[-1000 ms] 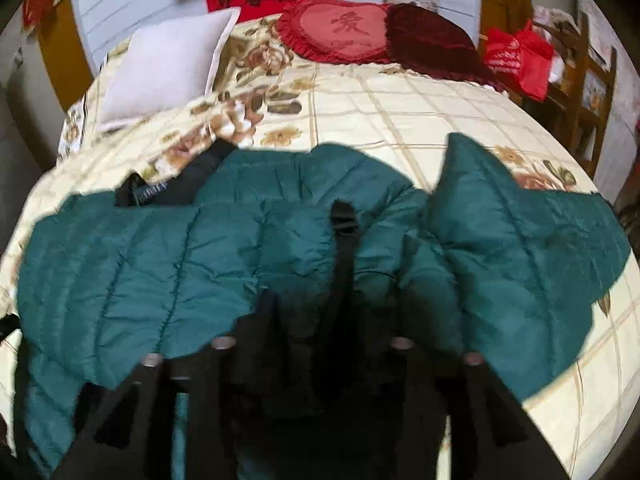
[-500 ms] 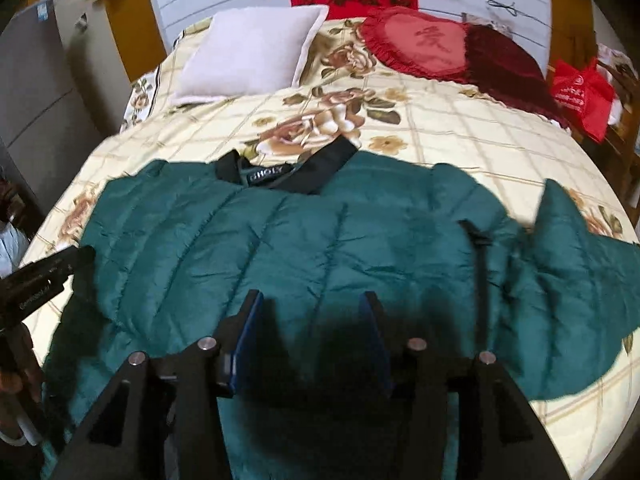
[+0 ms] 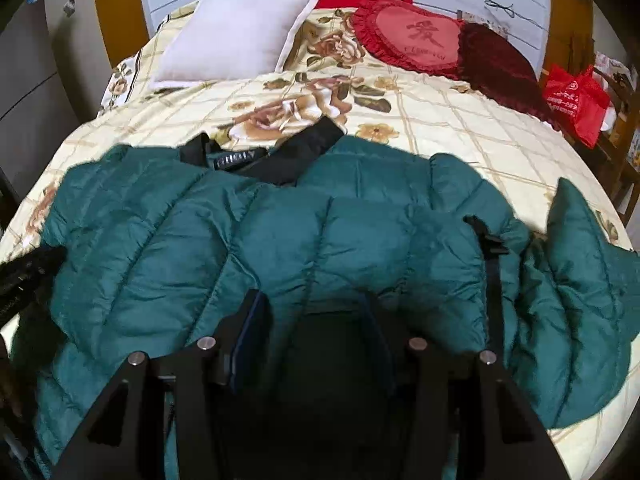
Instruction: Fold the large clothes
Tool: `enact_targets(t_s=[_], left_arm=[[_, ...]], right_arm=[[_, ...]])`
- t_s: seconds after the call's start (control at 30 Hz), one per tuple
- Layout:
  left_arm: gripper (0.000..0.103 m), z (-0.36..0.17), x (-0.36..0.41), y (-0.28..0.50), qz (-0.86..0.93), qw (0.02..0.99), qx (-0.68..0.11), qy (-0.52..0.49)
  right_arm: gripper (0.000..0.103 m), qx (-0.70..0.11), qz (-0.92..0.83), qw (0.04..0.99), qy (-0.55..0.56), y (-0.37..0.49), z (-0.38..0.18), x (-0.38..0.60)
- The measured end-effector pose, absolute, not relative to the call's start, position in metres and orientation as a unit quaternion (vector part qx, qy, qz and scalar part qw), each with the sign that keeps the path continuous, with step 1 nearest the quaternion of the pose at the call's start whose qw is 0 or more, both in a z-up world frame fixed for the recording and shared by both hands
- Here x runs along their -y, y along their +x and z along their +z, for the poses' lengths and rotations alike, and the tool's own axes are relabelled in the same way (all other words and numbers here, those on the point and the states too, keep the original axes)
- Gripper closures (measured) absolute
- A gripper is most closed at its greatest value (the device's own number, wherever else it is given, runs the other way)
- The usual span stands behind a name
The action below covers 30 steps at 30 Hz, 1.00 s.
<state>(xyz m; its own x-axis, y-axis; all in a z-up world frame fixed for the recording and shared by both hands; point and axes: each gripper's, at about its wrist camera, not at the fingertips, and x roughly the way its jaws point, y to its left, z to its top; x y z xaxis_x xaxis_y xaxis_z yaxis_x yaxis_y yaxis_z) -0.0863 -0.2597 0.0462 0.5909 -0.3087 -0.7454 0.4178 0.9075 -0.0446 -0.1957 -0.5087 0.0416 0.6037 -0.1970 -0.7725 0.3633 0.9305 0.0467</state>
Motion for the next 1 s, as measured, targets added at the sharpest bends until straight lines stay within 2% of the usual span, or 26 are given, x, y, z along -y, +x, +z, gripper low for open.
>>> enact_targets(t_s=[0.17, 0.27, 0.4, 0.5, 1.0], left_arm=[[0.052, 0.046, 0.260, -0.086, -0.204, 0.890, -0.403, 0.068], [0.052, 0.046, 0.260, -0.086, -0.204, 0.889, -0.403, 0.068], [0.052, 0.046, 0.260, -0.086, -0.204, 0.890, -0.403, 0.069], [0.052, 0.046, 0.262, -0.087, -0.201, 0.891, -0.400, 0.076], [0.052, 0.076, 0.264, -0.131, -0.221, 0.898, -0.370, 0.089]], right_arm=[[0.050, -0.392, -0.135, 0.904, 0.107, -0.202, 0.062, 0.495], [0.046, -0.399, -0.115, 0.904, 0.098, -0.195, 0.063, 0.482], [0.045, -0.430, -0.119, 0.893, 0.063, -0.181, 0.043, 0.469], [0.041, -0.436, -0.123, 0.889, 0.063, -0.176, 0.029, 0.472], [0.040, -0.416, -0.164, 0.893, 0.050, -0.231, 0.064, 0.492]])
